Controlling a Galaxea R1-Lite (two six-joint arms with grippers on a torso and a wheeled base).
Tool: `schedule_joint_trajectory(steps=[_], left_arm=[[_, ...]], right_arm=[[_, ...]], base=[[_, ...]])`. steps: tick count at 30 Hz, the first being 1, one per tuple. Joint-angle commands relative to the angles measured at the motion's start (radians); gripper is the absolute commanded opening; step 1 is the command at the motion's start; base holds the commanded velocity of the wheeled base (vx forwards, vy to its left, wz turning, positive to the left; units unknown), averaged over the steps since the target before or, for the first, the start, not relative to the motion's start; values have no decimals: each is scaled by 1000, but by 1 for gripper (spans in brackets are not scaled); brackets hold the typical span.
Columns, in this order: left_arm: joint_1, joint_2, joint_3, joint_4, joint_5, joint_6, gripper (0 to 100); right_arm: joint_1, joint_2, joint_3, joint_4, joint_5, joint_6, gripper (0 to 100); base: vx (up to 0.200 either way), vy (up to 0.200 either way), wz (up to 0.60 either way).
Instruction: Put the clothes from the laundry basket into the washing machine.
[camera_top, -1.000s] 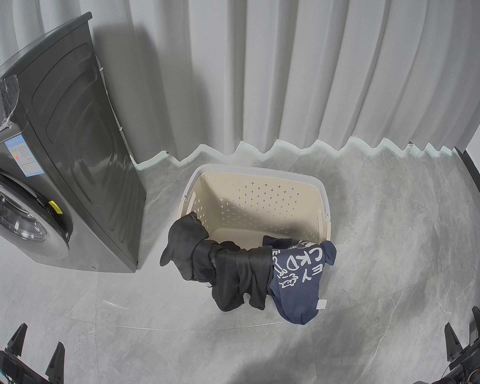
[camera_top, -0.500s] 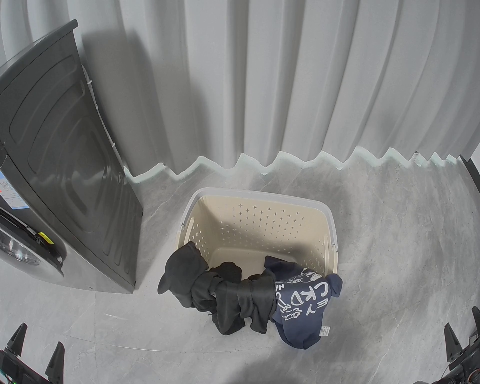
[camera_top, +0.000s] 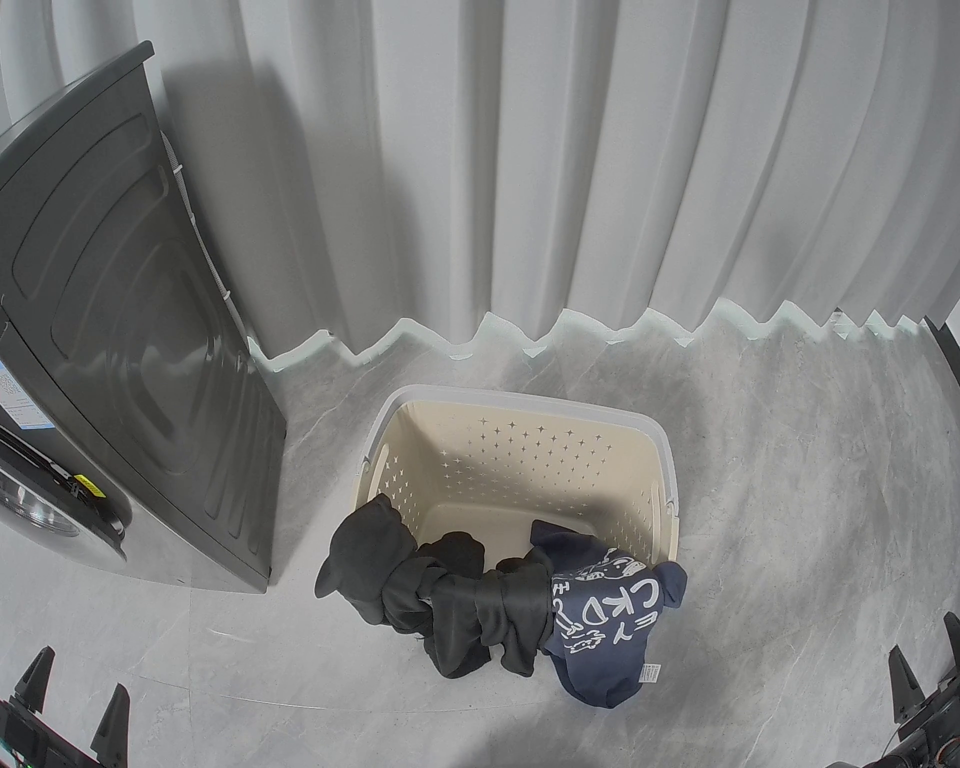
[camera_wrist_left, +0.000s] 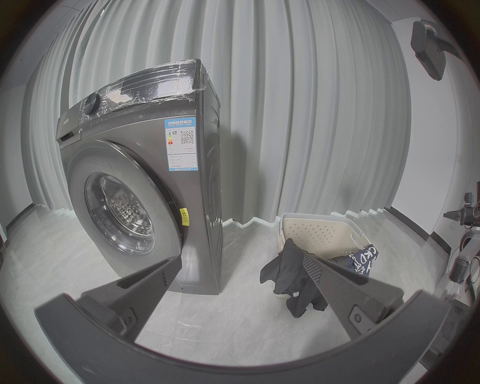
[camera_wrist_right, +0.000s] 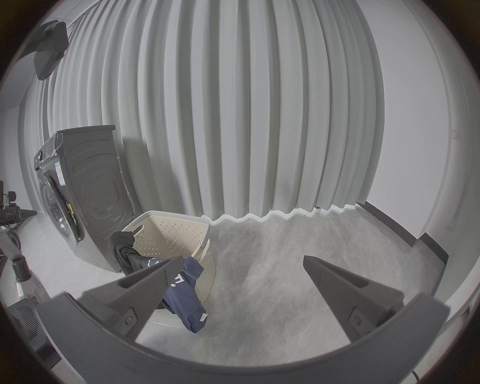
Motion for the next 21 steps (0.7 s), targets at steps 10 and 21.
schedule_joint_trajectory(steps=[10,21], left_arm=[[0,-7,16,0,0,0,100],[-2,-7,16,0,0,-2,100]], right_arm=[[-1,-10,18,-1,0,0,100],[0,-10,18,-1,0,0,100]], base=[[160,0,0],[73,0,0]])
